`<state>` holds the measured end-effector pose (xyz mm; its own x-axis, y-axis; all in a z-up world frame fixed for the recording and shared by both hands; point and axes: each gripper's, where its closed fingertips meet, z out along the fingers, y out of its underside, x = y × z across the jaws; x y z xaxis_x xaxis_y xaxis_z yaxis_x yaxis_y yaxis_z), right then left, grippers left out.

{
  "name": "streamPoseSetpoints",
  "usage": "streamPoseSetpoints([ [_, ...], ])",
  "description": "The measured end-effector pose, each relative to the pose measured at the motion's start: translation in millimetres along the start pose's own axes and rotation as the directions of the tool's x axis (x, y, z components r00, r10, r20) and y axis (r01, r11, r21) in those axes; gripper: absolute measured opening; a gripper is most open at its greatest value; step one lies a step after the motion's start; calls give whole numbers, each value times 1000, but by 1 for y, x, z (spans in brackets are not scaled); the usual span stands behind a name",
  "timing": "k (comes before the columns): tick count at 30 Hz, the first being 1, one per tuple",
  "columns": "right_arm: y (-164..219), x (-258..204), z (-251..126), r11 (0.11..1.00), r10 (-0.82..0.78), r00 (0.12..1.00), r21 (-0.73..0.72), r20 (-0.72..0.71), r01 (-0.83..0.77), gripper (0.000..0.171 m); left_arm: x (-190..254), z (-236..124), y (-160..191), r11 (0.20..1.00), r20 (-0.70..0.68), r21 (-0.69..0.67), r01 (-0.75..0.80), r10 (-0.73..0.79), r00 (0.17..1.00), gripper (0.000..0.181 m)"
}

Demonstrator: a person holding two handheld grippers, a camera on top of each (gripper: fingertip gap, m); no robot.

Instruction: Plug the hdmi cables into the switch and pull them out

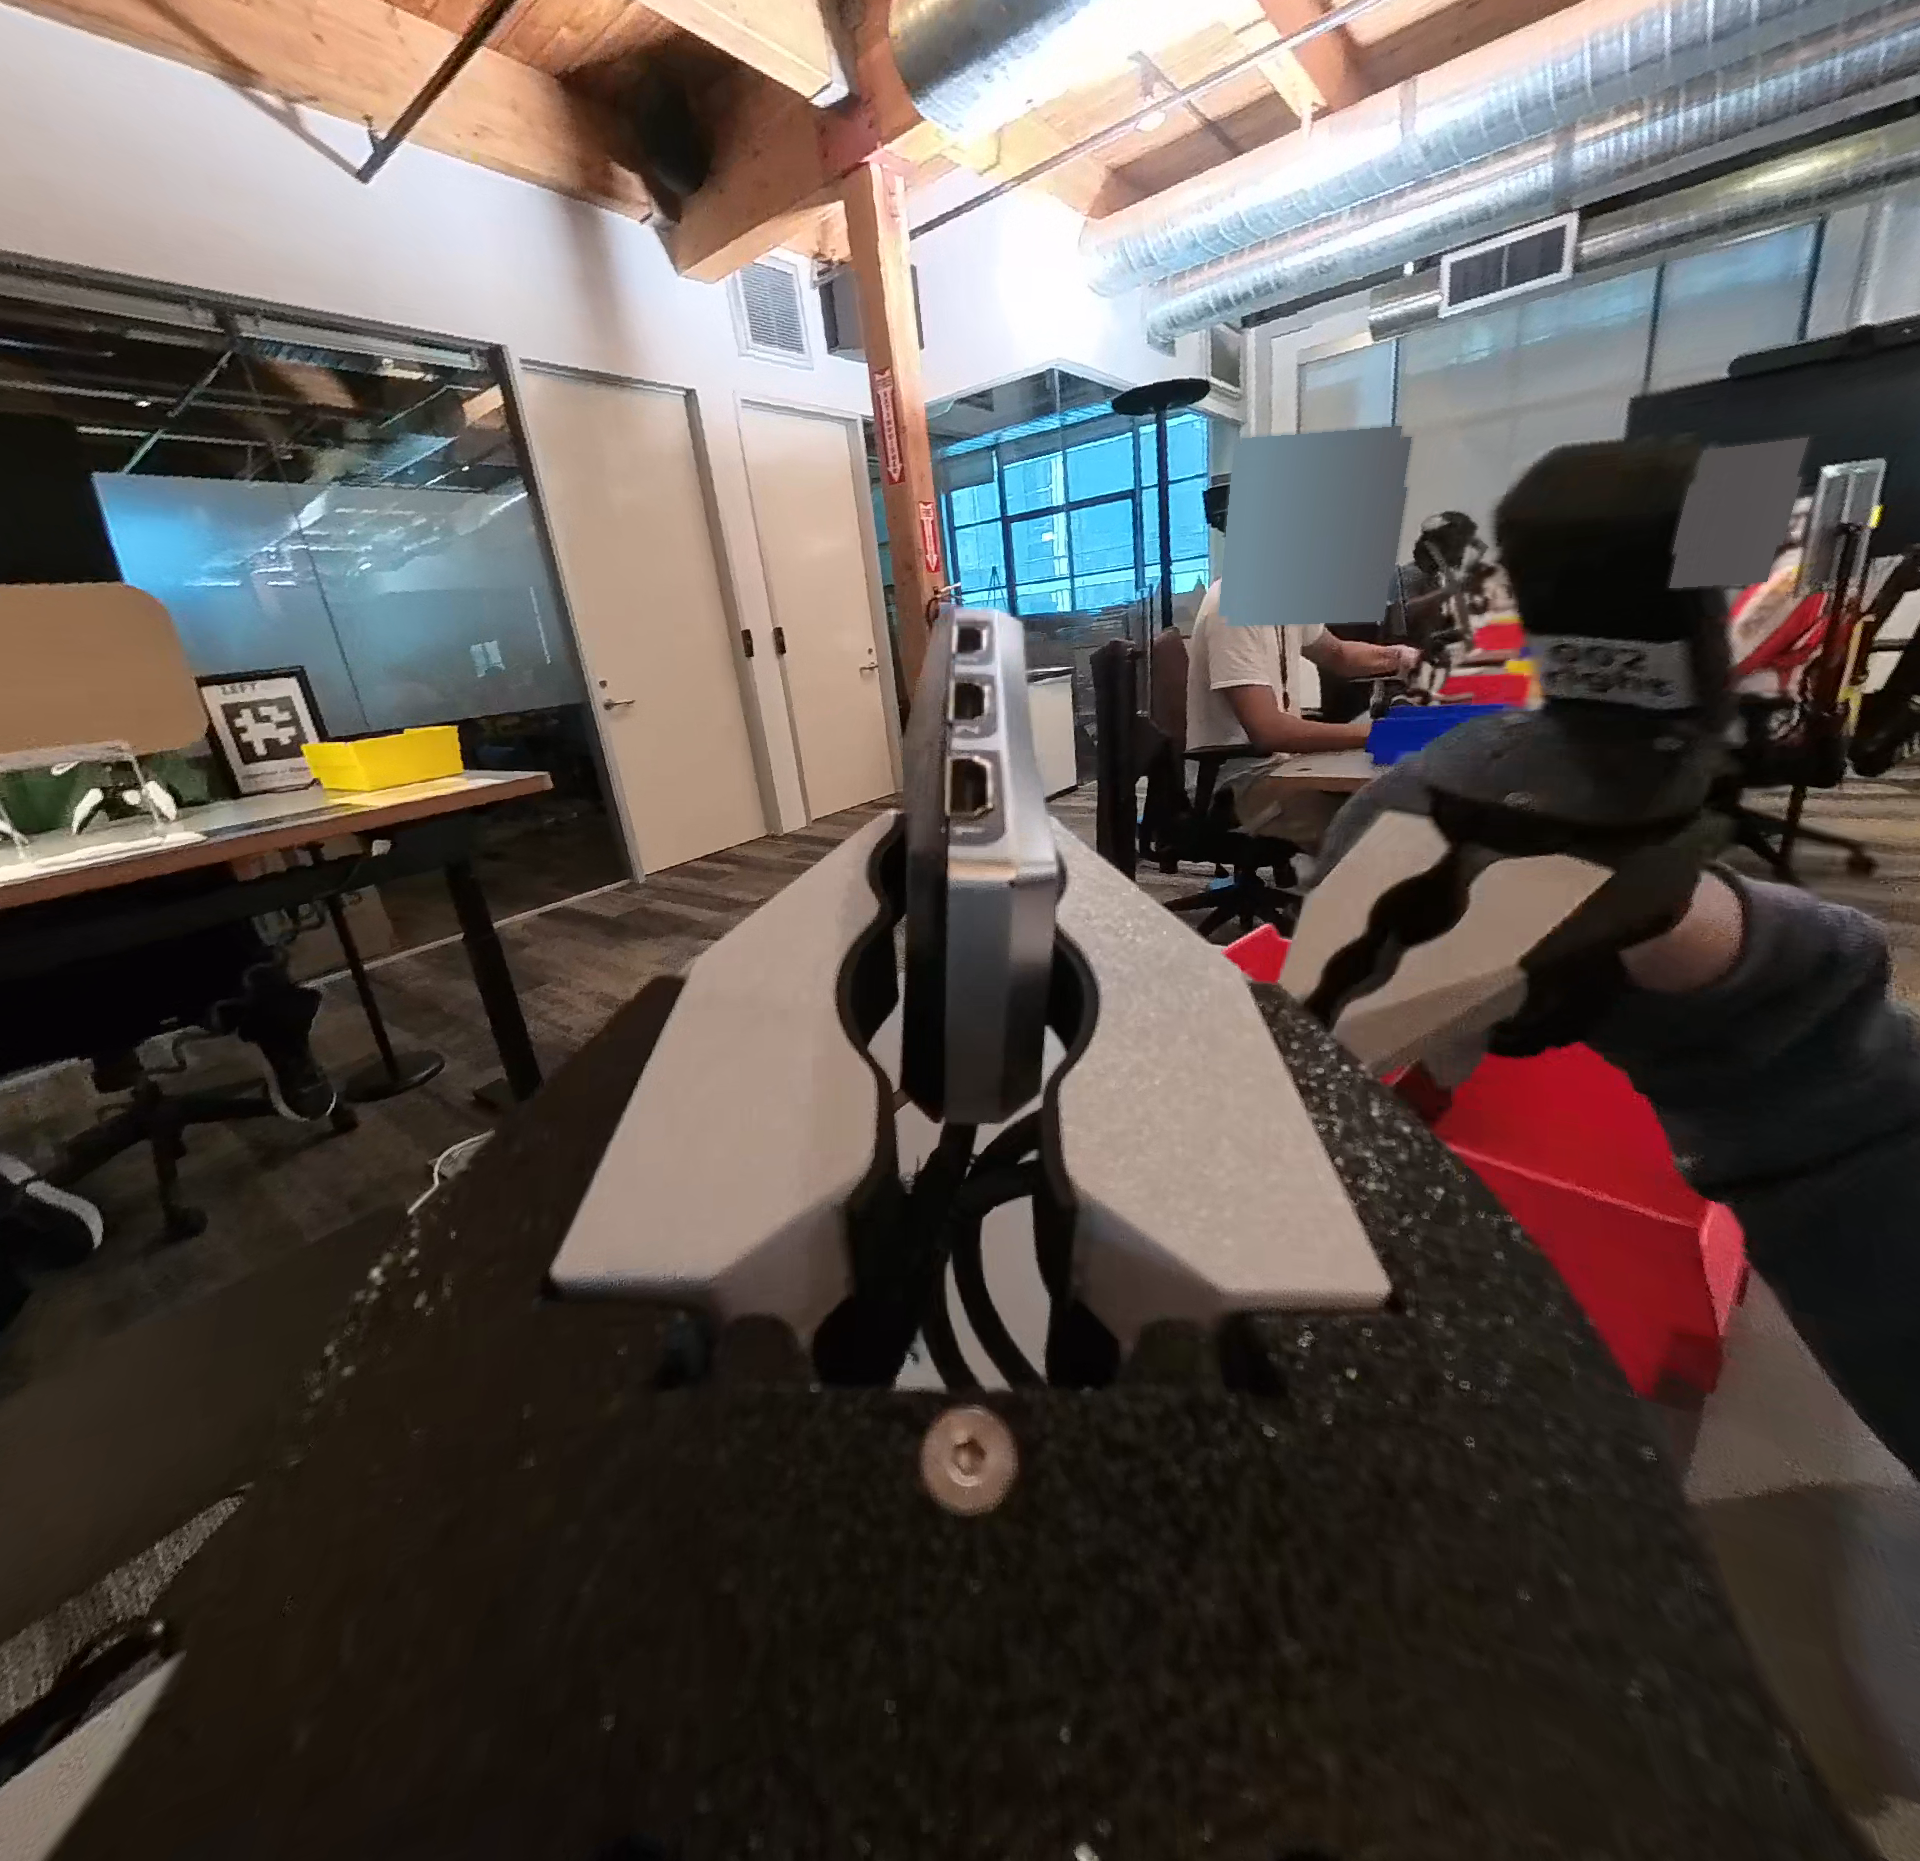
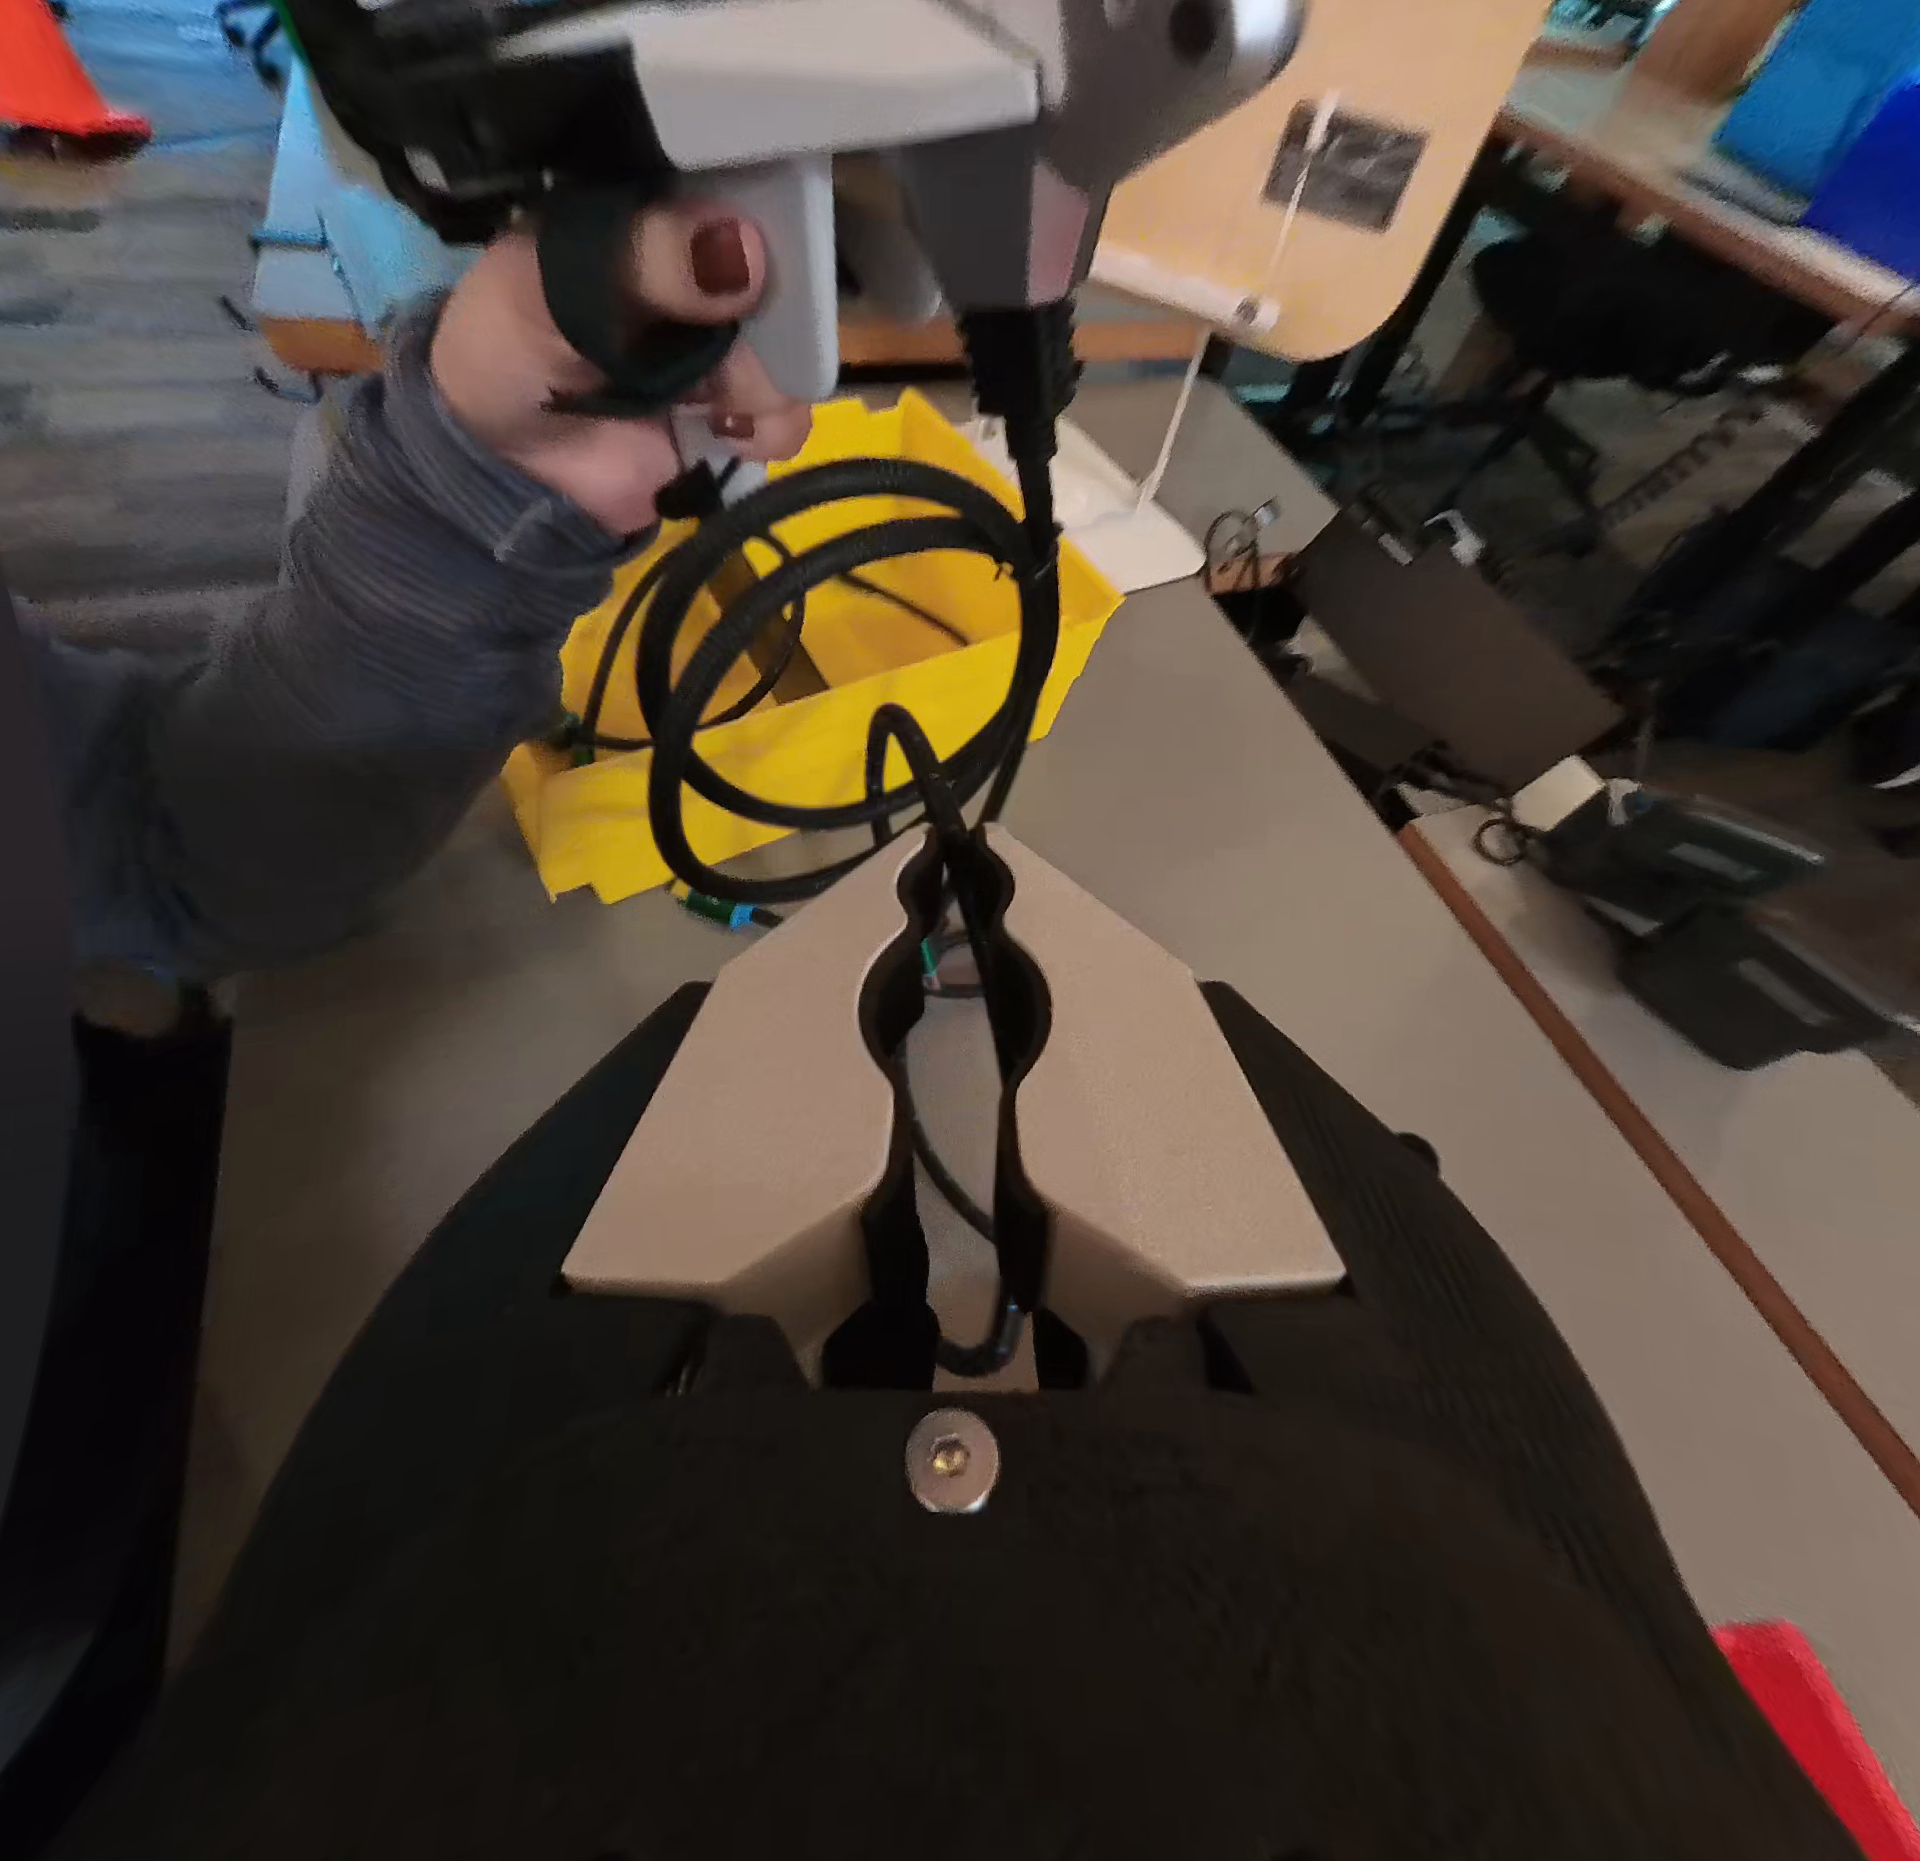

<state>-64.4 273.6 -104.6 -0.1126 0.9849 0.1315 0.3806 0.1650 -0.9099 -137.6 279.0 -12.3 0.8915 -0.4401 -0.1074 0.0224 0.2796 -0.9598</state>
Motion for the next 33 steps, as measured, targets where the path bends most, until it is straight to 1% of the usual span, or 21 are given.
streamPoseSetpoints([
  [4, -21, 6, -30, 994, -14, 995, 105, -96, 24, 2, -10, -3, 1, 999, 26, 10, 47, -48, 999, 19],
  [8, -51, 4, -56, 958, -6, 990, 283, -140, 46, 0, -11, -2, 5, 997, 6, 7, 78, -79, 997, 19],
  [10, -53, 8, -65, 950, -7, 983, 304, -186, 64, 0, -10, -1, 7, 996, 1, 4, 91, -91, 996, 19],
  [12, -44, 6, -65, 964, -51, 981, 247, -188, 98, 0, -9, 2, 10, 997, 4, -11, 75, -75, 997, 19],
  [14, -27, 0, -56, 980, -118, 977, 138, -176, 143, 0, -6, 5, 12, 999, 3, -22, 46, -46, 999, 19],
  [17, 2, 7, -30, 967, -252, 943, -90, -218, 238, 29, 8, 9, 9, 1000, -65, -10, 29, -30, 997, 19],
  [19, 23, 6, -1, 934, -321, 933, -216, -165, 283, 45, 18, 10, 4, 999, -118, 19, 47, -44, 992, 19],
  [20, 32, 3, 15, 917, -342, 932, -257, -121, 304, 49, 23, 10, 1, 998, -144, 30, 58, -53, 988, 19],
  [23, 62, -1, 58, 856, -388, 922, -375, -13, 355, 50, 29, 9, -4, 995, -180, 51, 91, -80, 980, 19],
  [24, 74, -1, 66, 826, -402, 916, -426, 14, 369, 44, 29, 8, -5, 994, -185, 54, 94, -83, 979, 19],
  [25, 80, 2, 70, 798, -430, 903, -460, 18, 389, 11, 29, 8, -5, 994, -185, 51, 95, -84, 979, 19],
  [26, 79, 6, 72, 788, -459, 888, -462, 0, 407, 3, 26, 7, -5, 995, -173, 46, 93, -84, 981, 19],
  [27, 73, 8, 71, 800, -463, 886, -441, -21, 407, 3, 22, 6, -4, 995, -150, 39, 89, -82, 985, 19],
  [29, 54, 9, 64, 857, -424, 904, -353, -65, 376, 2, 13, 4, 0, 997, -100, 12, 77, -75, 992, 19],
  [31, 37, 14, 49, 895, -394, 912, -273, -113, 353, 2, 3, 2, 6, 998, -45, -23, 56, -57, 997, 19],
  [33, 28, 21, 30, 913, -376, 913, -233, -161, 335, 2, -7, 0, 10, 998, 18, -49, 29, -29, 999, 19],
])
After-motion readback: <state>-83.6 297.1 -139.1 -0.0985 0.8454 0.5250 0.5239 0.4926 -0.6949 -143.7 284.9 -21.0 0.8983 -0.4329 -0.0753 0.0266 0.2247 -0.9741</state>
